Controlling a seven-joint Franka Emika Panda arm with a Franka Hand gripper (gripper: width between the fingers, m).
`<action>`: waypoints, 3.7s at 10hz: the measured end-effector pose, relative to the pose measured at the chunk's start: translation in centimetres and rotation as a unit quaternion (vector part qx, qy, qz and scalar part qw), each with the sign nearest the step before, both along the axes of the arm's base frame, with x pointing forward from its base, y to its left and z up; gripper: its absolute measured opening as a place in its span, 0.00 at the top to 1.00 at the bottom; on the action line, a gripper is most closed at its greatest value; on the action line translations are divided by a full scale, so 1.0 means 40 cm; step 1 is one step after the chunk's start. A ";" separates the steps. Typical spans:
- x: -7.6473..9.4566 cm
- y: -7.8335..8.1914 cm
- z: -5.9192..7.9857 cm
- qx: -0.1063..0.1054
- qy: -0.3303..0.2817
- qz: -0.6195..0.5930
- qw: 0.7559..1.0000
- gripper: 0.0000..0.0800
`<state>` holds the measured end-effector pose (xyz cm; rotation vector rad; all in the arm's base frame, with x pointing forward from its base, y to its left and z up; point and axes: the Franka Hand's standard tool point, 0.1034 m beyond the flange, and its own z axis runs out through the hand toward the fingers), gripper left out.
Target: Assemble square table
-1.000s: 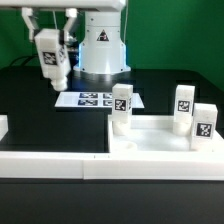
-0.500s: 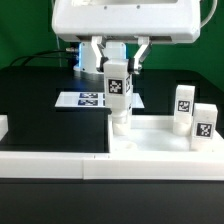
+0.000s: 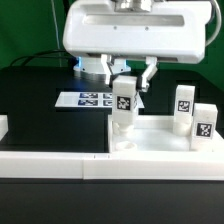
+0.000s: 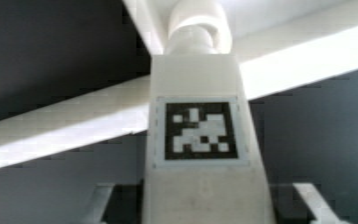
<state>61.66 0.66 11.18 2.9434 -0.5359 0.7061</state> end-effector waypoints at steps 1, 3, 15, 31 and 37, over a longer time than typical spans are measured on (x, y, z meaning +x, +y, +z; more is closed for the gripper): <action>0.005 0.001 -0.003 -0.001 0.000 0.001 1.000 0.64; 0.009 0.003 -0.007 -0.003 0.000 0.003 1.000 0.64; 0.011 0.008 -0.065 -0.023 -0.010 0.016 1.000 0.64; 0.017 0.007 -0.065 -0.036 -0.034 0.030 0.998 0.19; 0.020 -0.037 -0.025 0.009 0.060 0.025 0.998 0.19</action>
Offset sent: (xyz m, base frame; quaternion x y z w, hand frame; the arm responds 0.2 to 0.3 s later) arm 0.0090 0.0012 -0.0007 0.0037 0.0046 0.0040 1.0000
